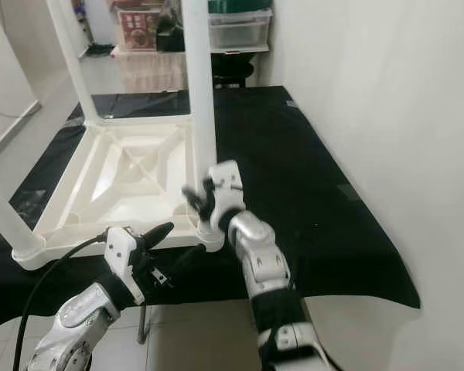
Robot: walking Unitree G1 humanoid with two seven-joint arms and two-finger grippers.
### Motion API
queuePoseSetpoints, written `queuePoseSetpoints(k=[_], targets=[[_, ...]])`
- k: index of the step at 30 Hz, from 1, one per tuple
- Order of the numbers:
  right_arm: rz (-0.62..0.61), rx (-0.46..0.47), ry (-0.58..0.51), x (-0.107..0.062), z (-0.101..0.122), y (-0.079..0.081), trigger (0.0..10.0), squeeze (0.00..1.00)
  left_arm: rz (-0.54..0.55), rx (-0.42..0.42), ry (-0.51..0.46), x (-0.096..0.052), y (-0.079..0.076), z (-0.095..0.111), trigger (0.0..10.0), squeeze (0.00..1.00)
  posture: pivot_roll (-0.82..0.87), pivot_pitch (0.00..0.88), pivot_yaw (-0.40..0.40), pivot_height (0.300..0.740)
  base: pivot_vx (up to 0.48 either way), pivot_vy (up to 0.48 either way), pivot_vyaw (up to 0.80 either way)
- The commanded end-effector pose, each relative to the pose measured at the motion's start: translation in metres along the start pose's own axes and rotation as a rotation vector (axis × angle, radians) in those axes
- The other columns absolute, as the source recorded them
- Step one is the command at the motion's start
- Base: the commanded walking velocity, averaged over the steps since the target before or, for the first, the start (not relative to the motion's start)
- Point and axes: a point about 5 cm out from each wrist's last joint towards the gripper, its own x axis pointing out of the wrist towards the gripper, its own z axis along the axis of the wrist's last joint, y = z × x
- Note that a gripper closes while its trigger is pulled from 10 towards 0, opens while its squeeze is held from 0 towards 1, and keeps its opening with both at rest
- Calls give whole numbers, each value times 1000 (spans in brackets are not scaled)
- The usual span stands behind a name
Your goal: Building children table
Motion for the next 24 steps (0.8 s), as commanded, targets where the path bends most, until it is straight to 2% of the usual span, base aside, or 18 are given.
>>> queuePoseSetpoints(k=[1,3,4,5,6,7,8,9,10,11,13,18,19,21,22,24], targets=[[19,-3,-16,1,11,1,10000,1000,3,-11,18,-1,2,-4,10000,0,-3,87,19,740,0,0,0],[107,-17,-62,2,25,-8,10000,1000,-5,-15,20,-1,2,-4,10000,0,-5,88,22,740,0,0,0],[107,-17,-62,2,25,-8,10000,1000,-5,-15,20,-1,2,-4,10000,0,-5,88,22,740,0,0,0],[212,-40,-81,1,33,-12,10000,345,-7,-16,20,-1,2,-4,10000,0,-3,86,21,740,0,0,0],[354,-100,-76,-2,37,-14,10000,0,-7,-16,20,-1,1,-5,10000,0,-2,87,17,740,0,0,0],[449,-140,-64,-4,38,-15,10000,0,-7,-16,20,0,1,-5,10000,0,-1,86,17,740,0,0,0],[449,-140,-64,-4,38,-15,10000,0,-7,-16,20,0,1,-5,10000,0,-1,86,17,740,0,0,0],[538,-190,-47,-7,39,-17,10000,0,-6,-15,20,0,1,-5,10000,0,5,86,17,740,0,0,0],[538,-190,-47,-7,39,-17,10000,0,-6,-15,20,0,1,-5,10000,0,5,86,17,740,0,0,0],[620,-223,-34,-9,42,-18,10000,0,-4,-14,20,-1,1,-5,10000,0,11,85,13,740,0,0,0],[660,-237,-27,-8,48,-19,10000,0,-1,-13,19,-1,1,-5,10000,0,17,87,10,740,0,0,0],[662,-231,-42,2,66,-24,10000,0,5,-11,20,-2,0,-5,10000,0,30,87,6,740,0,0,0],[663,-217,-43,4,70,-25,1176,0,6,-10,20,-2,-1,-5,10000,0,34,87,6,740,0,0,0],[674,-208,-43,5,72,-26,1176,0,6,-10,20,-2,-1,-5,10000,0,34,87,7,740,0,0,0],[700,-212,-37,5,73,-26,0,0,7,-10,21,-3,-2,-5,10000,0,35,87,5,740,0,0,0],[721,-216,-27,4,72,-27,0,0,8,-11,21,-3,-2,-6,10000,0,33,88,3,740,0,0,0]])
